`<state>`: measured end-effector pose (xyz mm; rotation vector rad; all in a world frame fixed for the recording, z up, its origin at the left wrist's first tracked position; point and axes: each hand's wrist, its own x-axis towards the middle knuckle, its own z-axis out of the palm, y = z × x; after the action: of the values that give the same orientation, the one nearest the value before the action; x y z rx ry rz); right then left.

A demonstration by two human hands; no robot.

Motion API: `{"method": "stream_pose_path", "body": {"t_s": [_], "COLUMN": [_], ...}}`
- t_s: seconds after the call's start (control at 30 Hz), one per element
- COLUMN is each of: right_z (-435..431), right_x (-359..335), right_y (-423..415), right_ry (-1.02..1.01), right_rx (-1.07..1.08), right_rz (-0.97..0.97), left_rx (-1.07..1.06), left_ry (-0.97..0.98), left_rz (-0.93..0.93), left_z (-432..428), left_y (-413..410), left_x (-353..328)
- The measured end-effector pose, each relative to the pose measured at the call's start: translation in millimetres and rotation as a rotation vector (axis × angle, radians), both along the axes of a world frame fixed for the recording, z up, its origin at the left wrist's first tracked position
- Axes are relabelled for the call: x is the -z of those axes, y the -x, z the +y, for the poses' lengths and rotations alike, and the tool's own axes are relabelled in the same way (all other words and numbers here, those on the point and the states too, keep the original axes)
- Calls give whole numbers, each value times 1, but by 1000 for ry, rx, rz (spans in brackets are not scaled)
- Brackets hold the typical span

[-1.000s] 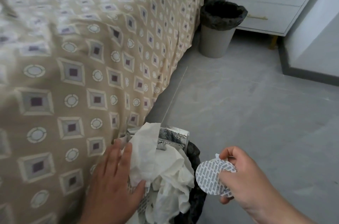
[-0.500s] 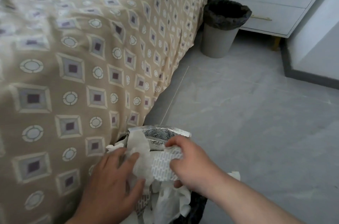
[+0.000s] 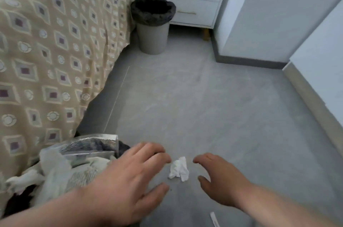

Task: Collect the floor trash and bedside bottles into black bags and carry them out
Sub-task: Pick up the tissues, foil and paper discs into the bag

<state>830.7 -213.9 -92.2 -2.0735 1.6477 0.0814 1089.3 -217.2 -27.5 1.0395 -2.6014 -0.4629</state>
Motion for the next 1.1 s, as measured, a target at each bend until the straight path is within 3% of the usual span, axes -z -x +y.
{"method": "stream_pose_path", "body": {"t_s": [0.07, 0.17, 0.3, 0.37, 0.43, 0.5, 0.6, 0.7, 0.8, 0.9, 1.1], "right_z": [17, 41, 73, 92, 108, 121, 125, 121, 117, 112, 113], "right_x": [26, 65, 113, 136, 156, 170, 196, 184, 179, 163, 170], "right_y": [38, 73, 80, 78, 76, 75, 74, 73, 75, 70, 60], "right_ry": [-119, -294, -445, -453, -296, -340, -199, -157, -227, -275, -292], "right_rx": [-1, -40, -79, -96, -73, -56, -12, -94, -238, -28, 107], "right_rz": [114, 210, 236, 240, 230, 278, 292, 244, 216, 166, 202], "left_rx": [81, 100, -89, -243, -341, -383, -335, -292, -245, -277, -303], "left_ry": [-110, -318, -530, -620, -673, -641, -428, -283, -462, -498, -472], "left_rz": [-90, -381, -569, -614, -633, -665, -681, -564, -527, -532, -416], "left_z": [-9, -31, -60, -57, -41, -21, 7, 30, 43, 39, 15], "left_y": [50, 119, 162, 163, 163, 167, 175, 181, 180, 173, 161], "left_x": [19, 71, 156, 198, 226, 241, 242, 238, 240, 241, 214]}}
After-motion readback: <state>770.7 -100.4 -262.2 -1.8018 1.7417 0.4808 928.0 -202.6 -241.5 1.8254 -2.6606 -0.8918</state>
